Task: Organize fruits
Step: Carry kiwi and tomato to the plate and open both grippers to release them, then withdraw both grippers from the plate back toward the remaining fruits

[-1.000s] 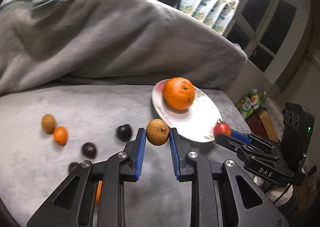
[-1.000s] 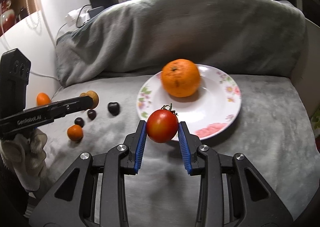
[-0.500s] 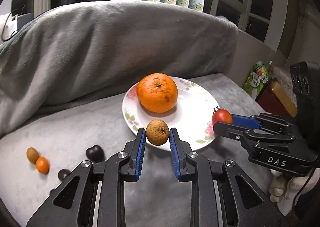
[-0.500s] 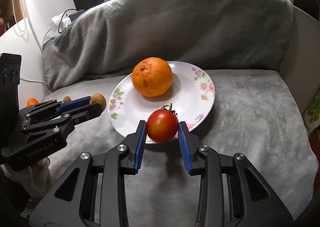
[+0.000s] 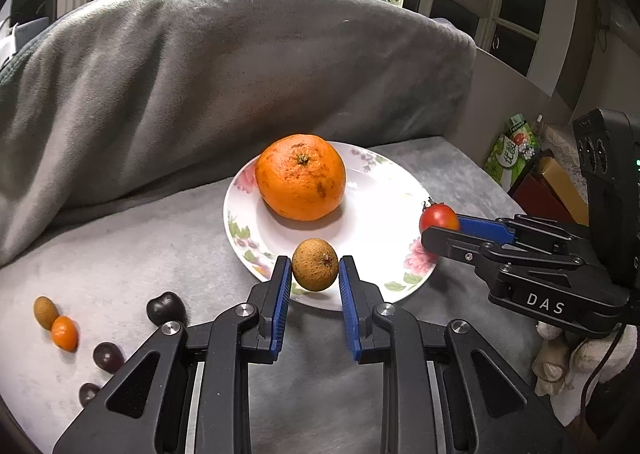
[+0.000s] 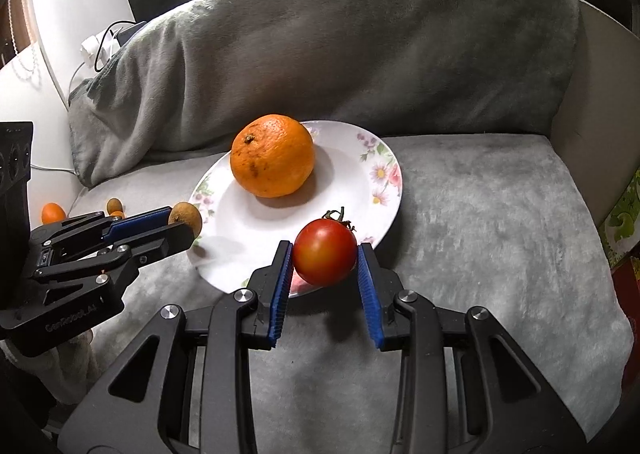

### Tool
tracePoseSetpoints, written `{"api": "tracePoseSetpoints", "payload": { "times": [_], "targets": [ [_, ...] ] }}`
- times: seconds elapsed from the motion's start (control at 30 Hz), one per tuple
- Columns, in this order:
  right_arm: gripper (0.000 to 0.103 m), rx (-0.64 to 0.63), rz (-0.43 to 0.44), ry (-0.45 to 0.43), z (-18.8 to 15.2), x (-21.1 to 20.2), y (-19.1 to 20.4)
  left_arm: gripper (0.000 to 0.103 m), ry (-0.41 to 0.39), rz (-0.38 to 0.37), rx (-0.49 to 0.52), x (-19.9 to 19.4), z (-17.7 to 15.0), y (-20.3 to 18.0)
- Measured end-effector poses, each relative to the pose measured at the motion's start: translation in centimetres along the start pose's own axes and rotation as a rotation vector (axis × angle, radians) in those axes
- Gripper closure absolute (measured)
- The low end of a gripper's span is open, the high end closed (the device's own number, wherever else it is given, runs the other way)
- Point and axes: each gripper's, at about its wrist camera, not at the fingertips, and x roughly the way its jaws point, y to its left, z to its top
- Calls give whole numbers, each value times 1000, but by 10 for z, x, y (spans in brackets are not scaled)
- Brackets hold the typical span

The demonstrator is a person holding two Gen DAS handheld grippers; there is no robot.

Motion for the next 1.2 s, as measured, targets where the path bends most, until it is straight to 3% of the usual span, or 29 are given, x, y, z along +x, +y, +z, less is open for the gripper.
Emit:
{"api": "tracePoseSetpoints", "payload": {
  "times": [0.27, 0.33, 0.37, 0.4, 0.6, 0.8, 0.9, 1.2],
  "targets": [
    [68, -1, -9, -12, 1, 0, 2, 80, 1, 3, -7, 0, 1, 0],
    [57, 6, -14, -23, 2, -2, 1, 80, 2, 3, -4, 0, 1, 0],
    [46, 9, -17, -33, 3, -4, 1, 80, 2, 3, -4, 0, 1, 0],
    [39, 9, -20, -42, 3, -6, 0, 78, 1, 3, -3, -1, 1, 0],
    [38, 20, -31, -73, 6, -15, -2, 51, -14, -1, -6, -5, 1, 1],
    [23, 34, -33, -95, 8, -20, -4, 38, -26, 4, 3, -9, 0, 0],
    [18, 38, -25, -101, 8, -23, -3, 38, -28, 2, -5, -11, 0, 1],
    [17, 38, -14, -104, 8, -29, 4, 38, -40, 1, -15, -27, -5, 7]
  ]
}}
